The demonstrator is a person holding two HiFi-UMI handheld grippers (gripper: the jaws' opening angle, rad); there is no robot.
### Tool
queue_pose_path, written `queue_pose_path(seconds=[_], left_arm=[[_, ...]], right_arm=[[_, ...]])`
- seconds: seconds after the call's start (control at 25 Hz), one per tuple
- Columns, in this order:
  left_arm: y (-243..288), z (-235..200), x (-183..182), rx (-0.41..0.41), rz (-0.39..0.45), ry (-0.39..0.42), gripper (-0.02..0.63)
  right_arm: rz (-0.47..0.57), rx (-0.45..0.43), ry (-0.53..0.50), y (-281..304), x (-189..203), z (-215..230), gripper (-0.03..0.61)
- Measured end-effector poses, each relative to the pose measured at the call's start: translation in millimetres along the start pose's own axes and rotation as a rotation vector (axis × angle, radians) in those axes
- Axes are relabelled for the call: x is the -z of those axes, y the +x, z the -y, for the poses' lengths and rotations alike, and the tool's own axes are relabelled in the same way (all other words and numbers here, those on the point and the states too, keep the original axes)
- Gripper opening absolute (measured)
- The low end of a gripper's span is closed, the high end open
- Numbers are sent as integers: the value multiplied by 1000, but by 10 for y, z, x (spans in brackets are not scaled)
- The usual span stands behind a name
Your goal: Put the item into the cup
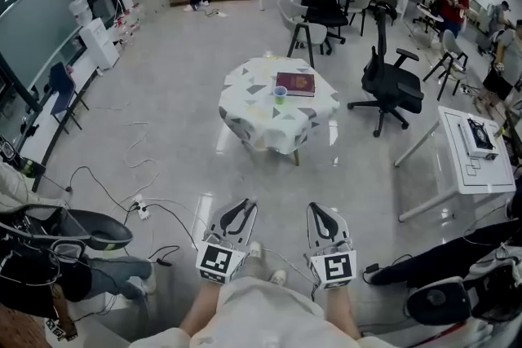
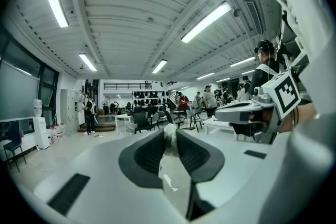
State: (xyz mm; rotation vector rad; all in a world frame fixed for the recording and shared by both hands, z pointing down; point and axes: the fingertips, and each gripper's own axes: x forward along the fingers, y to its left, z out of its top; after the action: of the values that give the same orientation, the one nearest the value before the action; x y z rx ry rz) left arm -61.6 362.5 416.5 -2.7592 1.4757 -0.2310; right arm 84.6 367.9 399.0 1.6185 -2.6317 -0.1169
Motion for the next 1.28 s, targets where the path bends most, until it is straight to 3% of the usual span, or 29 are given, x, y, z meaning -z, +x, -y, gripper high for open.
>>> queue_pose_path(seconds=[0.32,0.88,1.28], left_arm=[[265,-214,28,16,9,-10,77],[879,-968,-20,75,33,-15,75],[1033,-1353,46,125,35,-25,76]], right_arm=[[-30,16,-18,287,53,88,8],[-54,69,-55,1122,28,180,8],[-103,114,-55,1500,109,87,8]])
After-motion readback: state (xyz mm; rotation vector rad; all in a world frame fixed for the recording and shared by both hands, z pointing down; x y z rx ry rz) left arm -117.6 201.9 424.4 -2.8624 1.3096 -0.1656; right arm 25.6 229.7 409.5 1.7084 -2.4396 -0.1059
